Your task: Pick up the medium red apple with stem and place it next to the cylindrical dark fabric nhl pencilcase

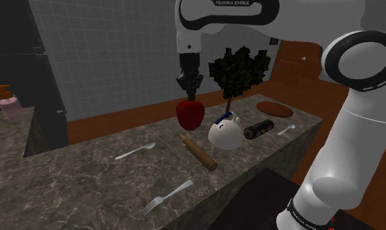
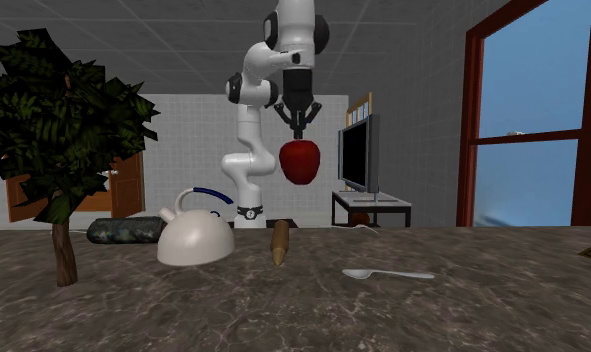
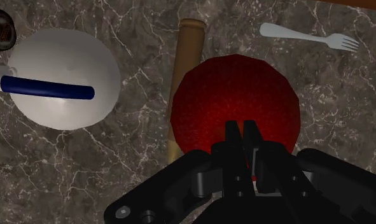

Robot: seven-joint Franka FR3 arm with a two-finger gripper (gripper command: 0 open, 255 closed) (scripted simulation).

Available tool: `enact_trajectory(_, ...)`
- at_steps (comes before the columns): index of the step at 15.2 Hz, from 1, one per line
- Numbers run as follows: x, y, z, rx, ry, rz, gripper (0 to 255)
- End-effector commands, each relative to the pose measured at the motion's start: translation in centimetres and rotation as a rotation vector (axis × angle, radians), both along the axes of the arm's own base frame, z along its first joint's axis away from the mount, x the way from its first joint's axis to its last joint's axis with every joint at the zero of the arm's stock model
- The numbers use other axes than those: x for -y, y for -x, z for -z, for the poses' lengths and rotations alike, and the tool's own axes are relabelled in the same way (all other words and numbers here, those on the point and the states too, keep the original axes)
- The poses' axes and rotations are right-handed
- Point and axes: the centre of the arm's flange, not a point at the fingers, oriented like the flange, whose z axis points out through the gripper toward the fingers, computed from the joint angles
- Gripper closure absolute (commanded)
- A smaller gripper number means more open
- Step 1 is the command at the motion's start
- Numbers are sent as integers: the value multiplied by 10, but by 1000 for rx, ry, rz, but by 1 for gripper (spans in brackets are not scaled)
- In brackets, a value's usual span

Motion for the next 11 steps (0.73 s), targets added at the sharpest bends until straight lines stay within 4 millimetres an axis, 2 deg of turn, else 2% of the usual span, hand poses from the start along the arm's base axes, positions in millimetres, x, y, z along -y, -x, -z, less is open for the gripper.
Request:
enact_trajectory(1,28,-6,3,0,0,-2,255)
enact_trajectory(11,157,-30,13,0,0,-2,255)
